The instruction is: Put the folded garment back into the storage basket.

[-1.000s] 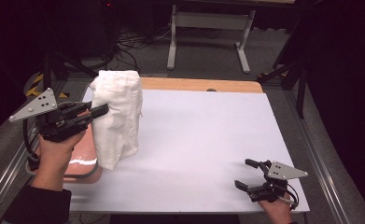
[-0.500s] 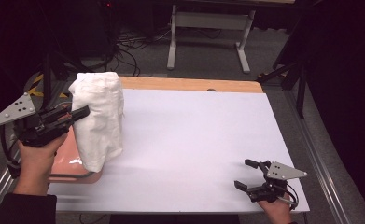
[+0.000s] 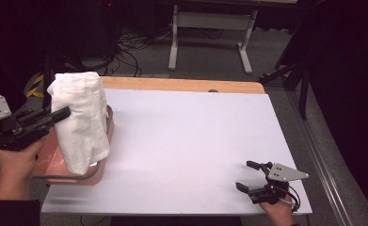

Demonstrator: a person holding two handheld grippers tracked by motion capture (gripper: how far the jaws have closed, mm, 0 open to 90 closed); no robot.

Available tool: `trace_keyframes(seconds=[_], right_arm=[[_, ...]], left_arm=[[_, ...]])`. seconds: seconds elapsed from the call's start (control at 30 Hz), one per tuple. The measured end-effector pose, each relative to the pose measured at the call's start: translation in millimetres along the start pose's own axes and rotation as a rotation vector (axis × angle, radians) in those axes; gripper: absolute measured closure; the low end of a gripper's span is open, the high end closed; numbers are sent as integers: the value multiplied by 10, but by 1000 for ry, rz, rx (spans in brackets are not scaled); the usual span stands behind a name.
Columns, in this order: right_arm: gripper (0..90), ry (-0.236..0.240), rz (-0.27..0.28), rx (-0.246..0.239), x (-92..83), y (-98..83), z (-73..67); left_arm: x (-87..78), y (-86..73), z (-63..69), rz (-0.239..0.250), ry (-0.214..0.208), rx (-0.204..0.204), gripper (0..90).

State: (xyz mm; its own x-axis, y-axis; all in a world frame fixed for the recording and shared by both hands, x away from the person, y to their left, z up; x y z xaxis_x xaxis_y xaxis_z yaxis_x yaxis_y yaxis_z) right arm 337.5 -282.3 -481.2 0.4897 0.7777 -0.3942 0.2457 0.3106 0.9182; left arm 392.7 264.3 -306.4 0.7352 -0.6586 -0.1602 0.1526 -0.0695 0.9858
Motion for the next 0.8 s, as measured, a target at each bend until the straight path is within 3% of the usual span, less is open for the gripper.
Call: trace_keyframes(seconds=[0.37,0.8], right_arm=[[103,0,-3,1,10,-4,-6],[102,0,-6,-1,15,-5,-6]], left_arm=[[-59,5,-151,-46,11,11,726],[-124,9,-305,-46,39,3,726]])
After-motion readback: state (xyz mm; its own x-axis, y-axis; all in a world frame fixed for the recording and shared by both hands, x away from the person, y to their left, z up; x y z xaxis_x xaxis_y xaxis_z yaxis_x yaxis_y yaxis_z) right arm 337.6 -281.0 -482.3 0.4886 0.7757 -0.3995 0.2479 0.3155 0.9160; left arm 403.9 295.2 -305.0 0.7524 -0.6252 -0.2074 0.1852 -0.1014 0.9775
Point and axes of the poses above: each handheld gripper's, and its own axes: x roughly forward along the jaws, y roughly out of its top, z roughly to its right, the point moved 8 cm from there along x, roughly forward along the jaws, and after that the axes turned 4 degrees about y, right-handed, at the moved point
